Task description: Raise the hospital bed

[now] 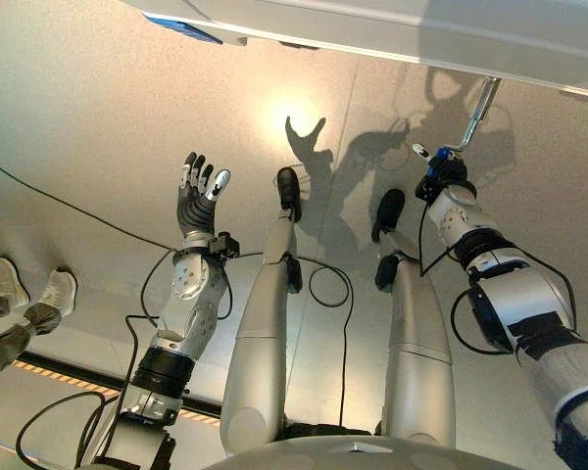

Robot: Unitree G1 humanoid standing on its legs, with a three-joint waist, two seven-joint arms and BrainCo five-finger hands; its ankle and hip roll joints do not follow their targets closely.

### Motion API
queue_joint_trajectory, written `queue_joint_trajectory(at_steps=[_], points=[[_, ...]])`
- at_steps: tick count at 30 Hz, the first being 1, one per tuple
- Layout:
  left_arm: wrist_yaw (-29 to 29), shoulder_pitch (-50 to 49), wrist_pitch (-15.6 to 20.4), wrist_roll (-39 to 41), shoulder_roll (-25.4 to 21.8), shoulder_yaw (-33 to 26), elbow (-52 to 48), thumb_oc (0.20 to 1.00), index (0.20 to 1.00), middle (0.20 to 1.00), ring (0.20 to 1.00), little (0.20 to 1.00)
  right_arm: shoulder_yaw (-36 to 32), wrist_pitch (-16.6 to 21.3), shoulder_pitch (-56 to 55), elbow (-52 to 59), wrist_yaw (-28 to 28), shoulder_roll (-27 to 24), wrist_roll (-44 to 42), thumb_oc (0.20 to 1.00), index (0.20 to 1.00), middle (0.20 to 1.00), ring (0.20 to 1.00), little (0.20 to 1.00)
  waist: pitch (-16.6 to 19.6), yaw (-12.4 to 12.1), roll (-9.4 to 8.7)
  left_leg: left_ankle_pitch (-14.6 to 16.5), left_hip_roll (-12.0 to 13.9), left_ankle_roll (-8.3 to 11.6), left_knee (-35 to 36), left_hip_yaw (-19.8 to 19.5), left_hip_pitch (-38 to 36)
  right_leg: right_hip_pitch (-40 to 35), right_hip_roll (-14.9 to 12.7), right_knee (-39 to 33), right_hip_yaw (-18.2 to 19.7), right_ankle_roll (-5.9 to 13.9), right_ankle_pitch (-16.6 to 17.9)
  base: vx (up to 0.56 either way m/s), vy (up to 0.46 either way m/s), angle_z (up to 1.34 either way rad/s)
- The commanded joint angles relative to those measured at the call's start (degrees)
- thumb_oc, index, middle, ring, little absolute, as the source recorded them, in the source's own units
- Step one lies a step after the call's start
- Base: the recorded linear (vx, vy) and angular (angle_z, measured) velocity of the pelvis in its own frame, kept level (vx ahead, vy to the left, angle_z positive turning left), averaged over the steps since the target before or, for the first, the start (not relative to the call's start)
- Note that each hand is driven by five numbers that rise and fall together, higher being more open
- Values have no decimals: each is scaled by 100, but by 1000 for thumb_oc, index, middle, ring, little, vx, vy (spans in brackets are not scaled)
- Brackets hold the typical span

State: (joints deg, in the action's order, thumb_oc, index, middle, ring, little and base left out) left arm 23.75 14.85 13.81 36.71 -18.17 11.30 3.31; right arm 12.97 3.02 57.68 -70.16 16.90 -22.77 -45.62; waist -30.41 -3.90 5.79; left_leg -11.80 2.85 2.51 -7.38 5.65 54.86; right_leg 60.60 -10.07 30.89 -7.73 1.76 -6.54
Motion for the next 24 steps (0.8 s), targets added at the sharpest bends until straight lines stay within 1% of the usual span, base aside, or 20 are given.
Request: queue_joint_trajectory(at_steps=[1,11,24], points=[[80,-29,188,-358,-123,9,-533,1000,1000,1000,1000,1000,137,-91,-116,-138,18,30,220,200,200,200,200,200,61,-21,157,870,-252,38,-726,-188,237,-142,30,-1495,54,511,1121,0,0,0],[116,-70,187,-400,-147,-44,-591,1000,1000,1000,1000,1000,106,-29,-353,-34,47,216,264,200,200,200,200,200,61,6,137,863,-255,30,-726,-161,218,-186,43,-1510,48,505,1132,0,0,0],[95,-132,205,-398,-211,-40,-581,1000,1000,1000,1000,1000,208,166,-282,403,92,236,203,200,200,200,200,200,61,42,66,851,-245,46,-711,-161,229,-182,52,-1543,37,498,1153,0,0,0]])
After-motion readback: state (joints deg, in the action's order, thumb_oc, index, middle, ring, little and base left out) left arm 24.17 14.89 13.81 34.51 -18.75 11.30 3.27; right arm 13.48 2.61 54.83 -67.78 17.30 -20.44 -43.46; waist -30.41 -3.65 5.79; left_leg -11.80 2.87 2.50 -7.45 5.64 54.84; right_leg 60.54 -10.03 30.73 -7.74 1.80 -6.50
